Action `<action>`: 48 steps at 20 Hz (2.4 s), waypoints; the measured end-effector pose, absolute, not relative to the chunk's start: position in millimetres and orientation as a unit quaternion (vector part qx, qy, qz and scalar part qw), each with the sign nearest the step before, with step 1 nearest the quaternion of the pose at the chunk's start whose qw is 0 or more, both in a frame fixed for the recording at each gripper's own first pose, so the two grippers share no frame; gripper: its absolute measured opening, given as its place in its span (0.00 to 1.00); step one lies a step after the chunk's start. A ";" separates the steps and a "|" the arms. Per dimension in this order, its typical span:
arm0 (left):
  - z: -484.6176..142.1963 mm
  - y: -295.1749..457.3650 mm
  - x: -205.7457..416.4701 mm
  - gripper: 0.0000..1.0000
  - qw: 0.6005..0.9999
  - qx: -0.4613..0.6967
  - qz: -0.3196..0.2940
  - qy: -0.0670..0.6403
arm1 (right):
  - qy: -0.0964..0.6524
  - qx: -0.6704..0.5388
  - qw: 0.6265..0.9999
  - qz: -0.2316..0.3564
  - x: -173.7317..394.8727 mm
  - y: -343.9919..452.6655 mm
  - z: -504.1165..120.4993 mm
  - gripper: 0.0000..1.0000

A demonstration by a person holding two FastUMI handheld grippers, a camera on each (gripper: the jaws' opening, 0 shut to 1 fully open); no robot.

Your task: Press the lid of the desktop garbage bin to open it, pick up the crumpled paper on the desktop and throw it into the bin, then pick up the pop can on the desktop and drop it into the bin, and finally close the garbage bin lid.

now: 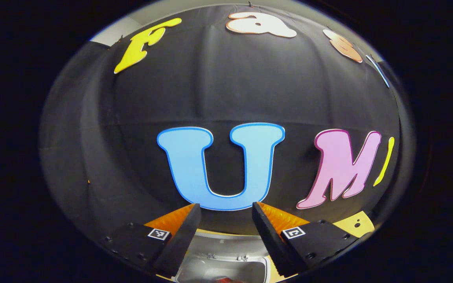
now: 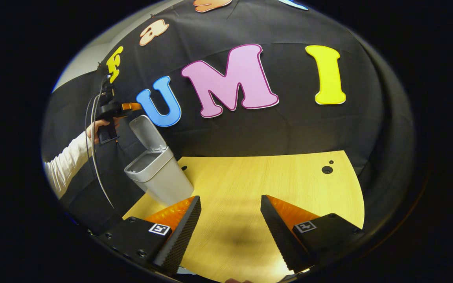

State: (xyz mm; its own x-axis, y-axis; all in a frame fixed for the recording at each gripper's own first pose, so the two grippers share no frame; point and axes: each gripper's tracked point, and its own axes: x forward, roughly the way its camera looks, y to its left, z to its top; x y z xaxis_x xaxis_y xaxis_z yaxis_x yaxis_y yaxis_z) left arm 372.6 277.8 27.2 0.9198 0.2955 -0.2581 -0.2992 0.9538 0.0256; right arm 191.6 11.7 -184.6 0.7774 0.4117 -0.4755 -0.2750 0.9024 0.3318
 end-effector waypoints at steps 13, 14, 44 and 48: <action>-38.9 260.6 285.6 0.99 0.954 0.006 0.112 0.277 | 0.277 0.131 0.934 0.185 181.5 29.2 -180.2 0.98; -51.6 256.7 276.3 0.98 0.949 0.004 0.103 0.299 | 0.277 0.131 0.933 0.187 180.1 31.3 -180.0 0.98; -167.3 229.4 233.9 0.98 0.937 -0.007 0.078 0.339 | 0.280 0.087 0.941 0.170 142.5 40.2 -171.6 0.98; -134.4 210.4 216.7 0.95 0.961 -0.009 0.078 0.264 | 0.244 0.068 0.954 0.164 145.1 45.4 -147.8 0.98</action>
State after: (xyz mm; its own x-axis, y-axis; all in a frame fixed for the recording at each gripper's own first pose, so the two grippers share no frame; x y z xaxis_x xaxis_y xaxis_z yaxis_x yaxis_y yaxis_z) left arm 216.7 210.4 -134.4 0.8488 0.1449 -0.5085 -0.1546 0.9877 0.0234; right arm 145.1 45.4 -147.8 0.8276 0.3458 -0.4421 -0.2794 0.9370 0.2098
